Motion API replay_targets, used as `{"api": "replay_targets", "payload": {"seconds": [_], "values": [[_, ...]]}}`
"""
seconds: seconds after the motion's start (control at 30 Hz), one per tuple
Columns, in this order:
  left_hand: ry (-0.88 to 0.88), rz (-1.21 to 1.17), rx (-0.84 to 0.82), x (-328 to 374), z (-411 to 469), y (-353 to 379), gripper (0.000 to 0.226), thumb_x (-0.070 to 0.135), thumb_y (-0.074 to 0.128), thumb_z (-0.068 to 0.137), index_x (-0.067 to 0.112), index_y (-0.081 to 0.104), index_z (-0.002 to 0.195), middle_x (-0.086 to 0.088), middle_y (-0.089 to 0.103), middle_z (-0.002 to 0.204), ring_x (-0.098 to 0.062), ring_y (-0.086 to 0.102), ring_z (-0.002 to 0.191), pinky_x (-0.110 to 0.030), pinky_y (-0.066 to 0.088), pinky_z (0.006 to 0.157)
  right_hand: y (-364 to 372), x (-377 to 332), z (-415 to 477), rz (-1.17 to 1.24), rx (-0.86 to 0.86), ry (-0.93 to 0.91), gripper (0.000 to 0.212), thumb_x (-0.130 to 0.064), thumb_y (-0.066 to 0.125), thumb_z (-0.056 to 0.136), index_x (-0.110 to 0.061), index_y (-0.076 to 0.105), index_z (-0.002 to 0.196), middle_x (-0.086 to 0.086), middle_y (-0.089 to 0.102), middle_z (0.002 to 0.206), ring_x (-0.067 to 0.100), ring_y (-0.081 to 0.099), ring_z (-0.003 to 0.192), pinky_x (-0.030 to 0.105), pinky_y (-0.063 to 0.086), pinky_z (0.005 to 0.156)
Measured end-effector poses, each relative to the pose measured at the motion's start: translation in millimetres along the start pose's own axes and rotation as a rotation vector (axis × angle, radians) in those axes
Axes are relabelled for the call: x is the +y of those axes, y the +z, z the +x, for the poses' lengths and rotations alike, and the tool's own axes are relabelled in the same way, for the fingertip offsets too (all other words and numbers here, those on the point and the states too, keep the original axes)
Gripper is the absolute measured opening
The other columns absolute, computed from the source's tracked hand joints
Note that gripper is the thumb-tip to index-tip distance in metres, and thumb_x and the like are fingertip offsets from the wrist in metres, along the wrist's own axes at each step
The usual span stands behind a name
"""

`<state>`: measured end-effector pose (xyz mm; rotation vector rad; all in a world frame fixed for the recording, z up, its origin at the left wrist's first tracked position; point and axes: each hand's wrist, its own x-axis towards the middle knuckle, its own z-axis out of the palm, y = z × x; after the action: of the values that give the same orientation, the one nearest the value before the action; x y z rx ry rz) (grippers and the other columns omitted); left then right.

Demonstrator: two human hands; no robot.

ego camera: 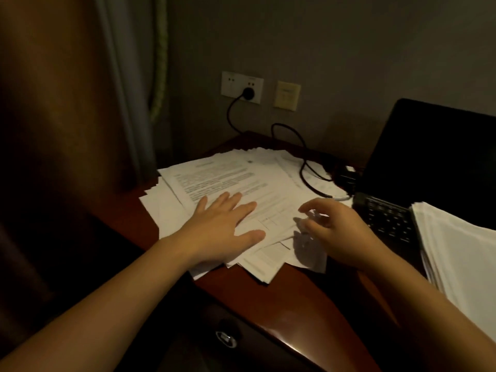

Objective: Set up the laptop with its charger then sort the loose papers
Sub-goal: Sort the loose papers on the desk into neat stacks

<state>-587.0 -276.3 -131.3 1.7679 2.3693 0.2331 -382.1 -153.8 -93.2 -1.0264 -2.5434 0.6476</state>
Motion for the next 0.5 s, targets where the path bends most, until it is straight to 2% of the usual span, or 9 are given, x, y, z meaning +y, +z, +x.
{"api": "replay_targets", "payload": {"seconds": [0.07, 0.13, 0.2, 0.3, 0.37, 0.4, 0.43, 0.5], "values": [[0.055, -0.037, 0.003, -9, -3, -4, 0.070, 0.076, 0.029, 0.093, 0.049, 0.011, 0.156, 0.015, -0.003, 0.167, -0.009, -0.008, 0.153, -0.045, -0.012, 0.122, 4, -1, 7, 0.071, 0.011, 0.047, 0.037, -0.028, 0.063, 0.097, -0.026, 0.056, 0.134, 0.001, 0.059, 0.136, 0.013, 0.058, 0.113, 0.016, 0.045, 0.079], [0.108, -0.090, 0.008, -18, -4, -6, 0.065, 0.073, 0.036, 0.094, 0.051, 0.020, 0.154, 0.018, 0.003, 0.166, -0.005, -0.005, 0.152, -0.042, -0.011, 0.123, 6, -2, 13, 0.127, 0.041, 0.104, 0.044, -0.026, 0.066, 0.096, -0.025, 0.052, 0.138, 0.001, 0.054, 0.143, 0.017, 0.054, 0.127, 0.023, 0.046, 0.089], [0.142, -0.147, 0.010, -26, -5, -10, 0.059, 0.070, 0.041, 0.094, 0.053, 0.030, 0.150, 0.022, 0.012, 0.164, -0.002, 0.001, 0.152, -0.042, -0.007, 0.124, 5, -3, 19, 0.218, 0.073, 0.180, 0.051, -0.024, 0.071, 0.092, -0.026, 0.051, 0.139, 0.002, 0.052, 0.146, 0.019, 0.053, 0.129, 0.030, 0.050, 0.091], [0.102, -0.228, 0.065, -28, -7, -18, 0.044, 0.064, 0.051, 0.094, 0.050, 0.054, 0.135, 0.024, 0.037, 0.154, -0.004, 0.023, 0.147, -0.042, 0.012, 0.123, 3, -7, 24, 0.461, 0.035, 0.315, 0.061, -0.017, 0.076, 0.086, -0.028, 0.049, 0.140, 0.005, 0.060, 0.131, 0.022, 0.066, 0.110, 0.032, 0.059, 0.074], [0.026, -0.231, 0.165, -17, -8, -23, 0.033, 0.061, 0.052, 0.094, 0.043, 0.066, 0.118, 0.022, 0.057, 0.131, -0.008, 0.043, 0.132, -0.039, 0.029, 0.114, 2, -9, 23, 0.572, -0.029, 0.357, 0.070, -0.011, 0.078, 0.084, -0.028, 0.046, 0.143, 0.007, 0.067, 0.112, 0.019, 0.075, 0.085, 0.031, 0.062, 0.064], [-0.001, -0.177, 0.211, -8, -9, -25, 0.032, 0.061, 0.049, 0.095, 0.041, 0.066, 0.113, 0.021, 0.059, 0.121, -0.009, 0.046, 0.125, -0.039, 0.030, 0.112, 2, -9, 22, 0.584, -0.057, 0.356, 0.073, -0.008, 0.078, 0.083, -0.027, 0.044, 0.145, 0.009, 0.068, 0.107, 0.018, 0.076, 0.078, 0.029, 0.061, 0.062], [-0.009, -0.115, 0.232, 1, -11, -24, 0.035, 0.064, 0.046, 0.095, 0.041, 0.063, 0.115, 0.019, 0.057, 0.121, -0.009, 0.044, 0.125, -0.042, 0.025, 0.115, 1, -10, 20, 0.581, -0.091, 0.353, 0.076, -0.005, 0.078, 0.083, -0.028, 0.042, 0.146, 0.011, 0.069, 0.105, 0.018, 0.076, 0.076, 0.029, 0.061, 0.062], [0.033, -0.066, 0.164, 15, -14, -16, 0.054, 0.072, 0.038, 0.093, 0.045, 0.044, 0.140, 0.015, 0.041, 0.148, -0.012, 0.027, 0.142, -0.047, 0.007, 0.123, 1, -11, 16, 0.584, -0.191, 0.347, 0.083, -0.001, 0.077, 0.083, -0.031, 0.037, 0.149, 0.012, 0.069, 0.107, 0.022, 0.077, 0.078, 0.030, 0.061, 0.063]]}}
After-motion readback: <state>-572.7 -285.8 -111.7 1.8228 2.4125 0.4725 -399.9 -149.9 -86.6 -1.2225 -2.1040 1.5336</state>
